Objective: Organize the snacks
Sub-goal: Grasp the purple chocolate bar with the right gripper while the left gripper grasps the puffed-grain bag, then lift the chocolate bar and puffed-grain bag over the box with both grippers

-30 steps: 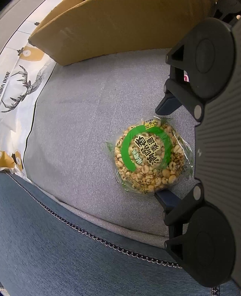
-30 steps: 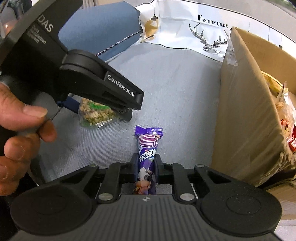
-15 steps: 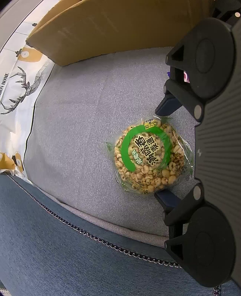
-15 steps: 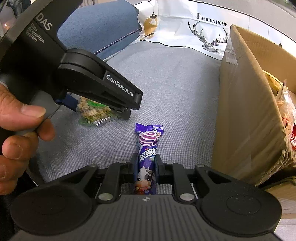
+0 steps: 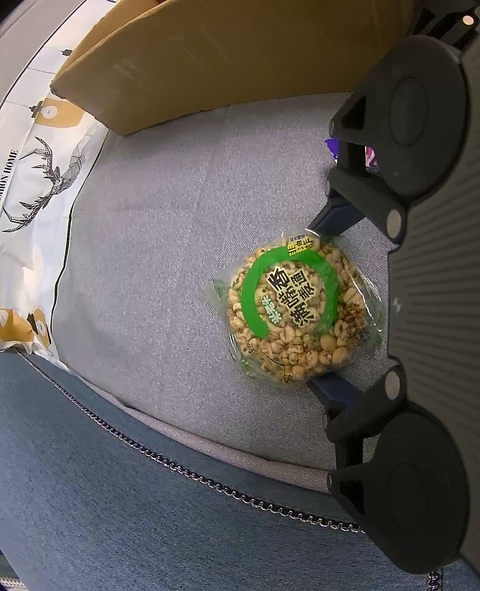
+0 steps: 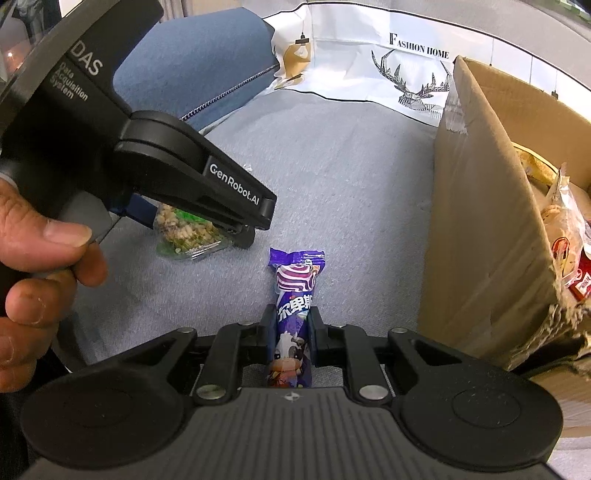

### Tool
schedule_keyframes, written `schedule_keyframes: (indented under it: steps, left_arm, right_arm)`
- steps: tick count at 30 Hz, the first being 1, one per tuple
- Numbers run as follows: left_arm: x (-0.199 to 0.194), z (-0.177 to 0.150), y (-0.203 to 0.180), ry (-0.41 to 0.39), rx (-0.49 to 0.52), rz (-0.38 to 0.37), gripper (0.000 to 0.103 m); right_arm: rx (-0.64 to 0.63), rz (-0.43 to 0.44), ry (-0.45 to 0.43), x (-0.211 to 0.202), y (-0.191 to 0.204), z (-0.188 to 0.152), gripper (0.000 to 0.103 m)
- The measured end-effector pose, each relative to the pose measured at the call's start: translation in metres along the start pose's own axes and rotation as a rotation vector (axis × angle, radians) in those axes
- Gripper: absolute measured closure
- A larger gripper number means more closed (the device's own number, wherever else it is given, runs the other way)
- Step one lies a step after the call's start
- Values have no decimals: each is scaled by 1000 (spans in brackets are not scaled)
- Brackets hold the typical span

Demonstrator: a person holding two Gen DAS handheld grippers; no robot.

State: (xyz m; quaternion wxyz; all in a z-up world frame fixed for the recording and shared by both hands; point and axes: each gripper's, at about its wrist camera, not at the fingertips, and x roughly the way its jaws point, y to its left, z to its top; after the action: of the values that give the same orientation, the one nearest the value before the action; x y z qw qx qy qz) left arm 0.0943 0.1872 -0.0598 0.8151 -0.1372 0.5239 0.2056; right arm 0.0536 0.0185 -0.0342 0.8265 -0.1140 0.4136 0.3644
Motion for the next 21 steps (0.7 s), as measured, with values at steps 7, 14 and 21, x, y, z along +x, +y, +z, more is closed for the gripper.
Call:
schedule_keyframes:
  steps: [7,14,21]
  left_arm:
    - [-4,-2,-1,-8,7,-14,22]
    - [-19,-4,5,-67,-17,-40,22]
    - [-40,-8,11,-141,-51,-67,22]
  right_arm:
    - [0,-3,-18,-5,3,-1,86]
    - [3,-11,-66,-17,3,-2,87]
    - [-18,-32,-130,-34,9,2,87]
